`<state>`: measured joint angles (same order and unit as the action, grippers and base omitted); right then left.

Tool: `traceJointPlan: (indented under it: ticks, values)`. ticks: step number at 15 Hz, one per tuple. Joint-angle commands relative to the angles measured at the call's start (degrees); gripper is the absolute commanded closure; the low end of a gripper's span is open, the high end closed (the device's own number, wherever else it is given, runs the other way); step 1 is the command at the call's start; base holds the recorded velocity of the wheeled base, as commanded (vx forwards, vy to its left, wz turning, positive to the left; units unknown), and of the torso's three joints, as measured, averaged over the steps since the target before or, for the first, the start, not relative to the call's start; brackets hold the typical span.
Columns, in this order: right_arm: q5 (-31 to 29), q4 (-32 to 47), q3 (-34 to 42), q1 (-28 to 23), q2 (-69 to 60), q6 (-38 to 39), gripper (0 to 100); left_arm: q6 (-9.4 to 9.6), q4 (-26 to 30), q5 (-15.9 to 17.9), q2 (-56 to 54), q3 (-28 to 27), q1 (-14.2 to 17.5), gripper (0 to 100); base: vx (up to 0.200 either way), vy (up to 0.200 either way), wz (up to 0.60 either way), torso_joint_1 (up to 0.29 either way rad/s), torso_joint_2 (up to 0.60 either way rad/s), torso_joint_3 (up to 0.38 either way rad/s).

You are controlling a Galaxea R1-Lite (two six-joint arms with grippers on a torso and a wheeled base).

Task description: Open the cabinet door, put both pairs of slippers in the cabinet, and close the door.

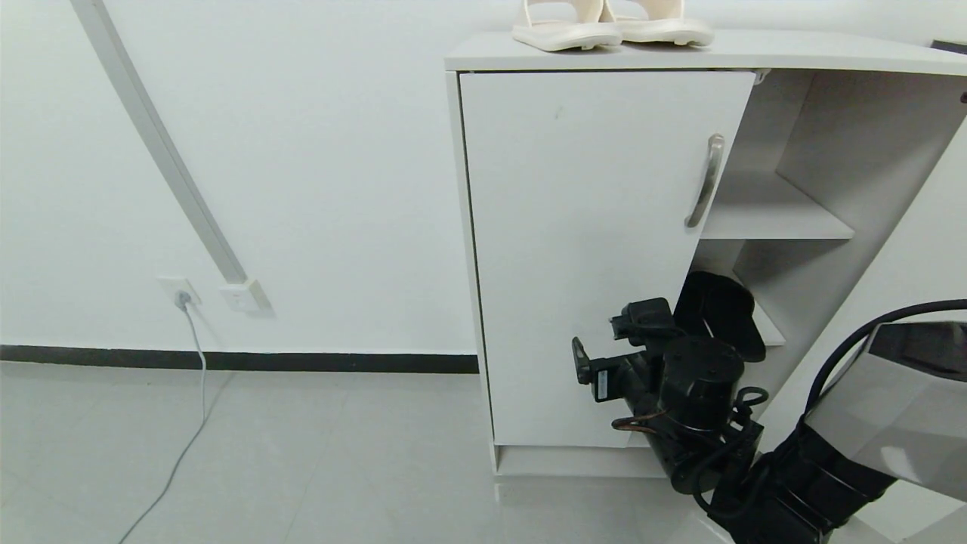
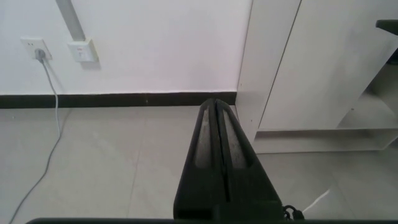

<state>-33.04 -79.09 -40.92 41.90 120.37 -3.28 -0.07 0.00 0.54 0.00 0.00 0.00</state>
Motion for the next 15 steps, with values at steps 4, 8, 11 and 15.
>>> traceJointPlan:
  ticks: [4,8,11,15]
  values:
    - [0.0,0.0,0.1,0.1,0.2,-0.1,0,-0.01,0.0,0.0,0.0,0.0,0.0,100,0.0,0.0,0.0,0.023,-0.25,-0.338]
    - [0.0,0.0,0.1,0.1,0.2,-0.1,0,0.07,0.0,0.0,0.1,0.0,0.0,100,0.0,0.0,0.0,0.072,-0.53,-0.356]
    - [0.0,-0.1,0.1,0.1,0.2,-0.3,0,-0.01,0.0,0.0,0.0,0.0,0.0,100,0.0,0.0,0.0,0.124,-0.46,-0.338]
    - [0.1,-0.1,0.3,0.2,0.2,-0.5,0,-0.01,0.0,0.0,0.0,0.0,0.0,100,0.0,0.0,0.0,0.15,-0.47,-0.325]
